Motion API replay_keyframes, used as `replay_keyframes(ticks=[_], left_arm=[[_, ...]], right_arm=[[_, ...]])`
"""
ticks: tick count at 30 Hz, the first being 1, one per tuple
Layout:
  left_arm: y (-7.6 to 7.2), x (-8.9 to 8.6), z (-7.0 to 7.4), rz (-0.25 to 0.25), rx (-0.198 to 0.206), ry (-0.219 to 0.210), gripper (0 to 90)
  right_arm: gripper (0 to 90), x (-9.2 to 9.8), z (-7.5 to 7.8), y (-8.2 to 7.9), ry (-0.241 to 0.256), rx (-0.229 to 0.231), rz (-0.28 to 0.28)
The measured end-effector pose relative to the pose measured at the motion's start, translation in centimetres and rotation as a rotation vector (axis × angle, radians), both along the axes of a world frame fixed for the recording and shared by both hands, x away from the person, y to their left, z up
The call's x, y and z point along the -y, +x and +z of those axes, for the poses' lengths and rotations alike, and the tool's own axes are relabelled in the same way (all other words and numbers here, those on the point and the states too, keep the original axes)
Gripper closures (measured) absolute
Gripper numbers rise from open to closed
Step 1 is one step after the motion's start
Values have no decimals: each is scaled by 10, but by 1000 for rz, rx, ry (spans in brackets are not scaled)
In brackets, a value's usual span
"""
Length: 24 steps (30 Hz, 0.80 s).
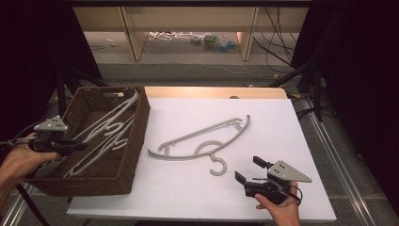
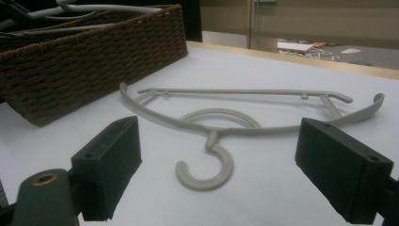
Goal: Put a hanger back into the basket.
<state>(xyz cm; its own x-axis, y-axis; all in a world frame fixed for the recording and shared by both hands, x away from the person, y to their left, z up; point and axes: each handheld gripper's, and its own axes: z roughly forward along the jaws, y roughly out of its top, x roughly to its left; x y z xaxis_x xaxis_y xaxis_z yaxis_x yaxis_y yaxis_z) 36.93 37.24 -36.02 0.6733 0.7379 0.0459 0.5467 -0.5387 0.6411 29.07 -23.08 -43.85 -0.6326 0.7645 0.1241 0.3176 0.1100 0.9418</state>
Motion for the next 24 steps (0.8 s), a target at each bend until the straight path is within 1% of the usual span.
replay_keyframes(ticks=[1, 2, 3, 4, 5, 6, 7, 8, 9, 10, 13, 14, 15, 16, 18, 19, 20, 21, 22, 23, 24], left_arm=[[1, 2, -3, -1, -10, 4, 816], [2, 2, -4, -5, -10, 20, 816], [2, 4, -6, -5, -15, 26, 816], [3, 3, -6, -31, -46, 65, 816], [4, 4, -7, -38, -52, 73, 816], [5, 5, -10, -27, -52, 65, 815], [5, 6, -11, -39, -60, 73, 815], [6, 6, -13, -49, -51, 85, 815], [6, 8, -14, -44, -54, 76, 815], [6, 7, -14, -58, -78, 91, 815], [7, 9, -18, -51, -87, 77, 814], [7, 9, -19, -55, -79, 85, 814], [8, 9, -20, -63, -92, 95, 813], [8, 9, -22, -59, -102, 93, 812], [9, 11, -26, -41, -117, 70, 810], [9, 12, -28, -43, -118, 79, 810], [9, 12, -26, -60, -139, 103, 810], [10, 11, -26, -75, -146, 135, 807], [10, 12, -28, -56, -149, 127, 801], [9, 13, -30, -22, -127, 94, 795], [9, 12, -29, -9, -125, 81, 786]], right_arm=[[157, 0, 0, 0, 13, 3, 2], [157, 0, 0, 0, 13, 2, 0], [157, 0, 0, 0, 10, -1, 0], [157, -1, -1, 1, 11, 10, 0], [157, -1, -1, 1, 12, 9, 0], [157, 0, 0, 0, 12, 2, 2], [157, -1, -1, 1, 11, 12, 1], [157, -1, -1, 1, 10, 12, 2], [157, 0, 0, 0, 11, 3, 2], [157, 0, -1, 0, 13, 4, 0], [157, 0, 0, 0, 9, -2, 1], [157, 0, 0, 0, 11, 4, 2], [157, 0, 0, 0, 11, 3, 2], [157, 0, 0, 0, 12, 3, 2], [157, -1, -1, 1, 11, 8, 2], [156, -1, -1, 1, 10, 11, 2], [157, 0, 0, 0, 4, 7, 3], [157, 0, -1, 0, 11, 11, 1], [157, 0, 0, 0, 12, 6, 0], [157, 0, 0, 0, 12, 3, 0], [157, 0, 0, 0, 11, 2, 1]])
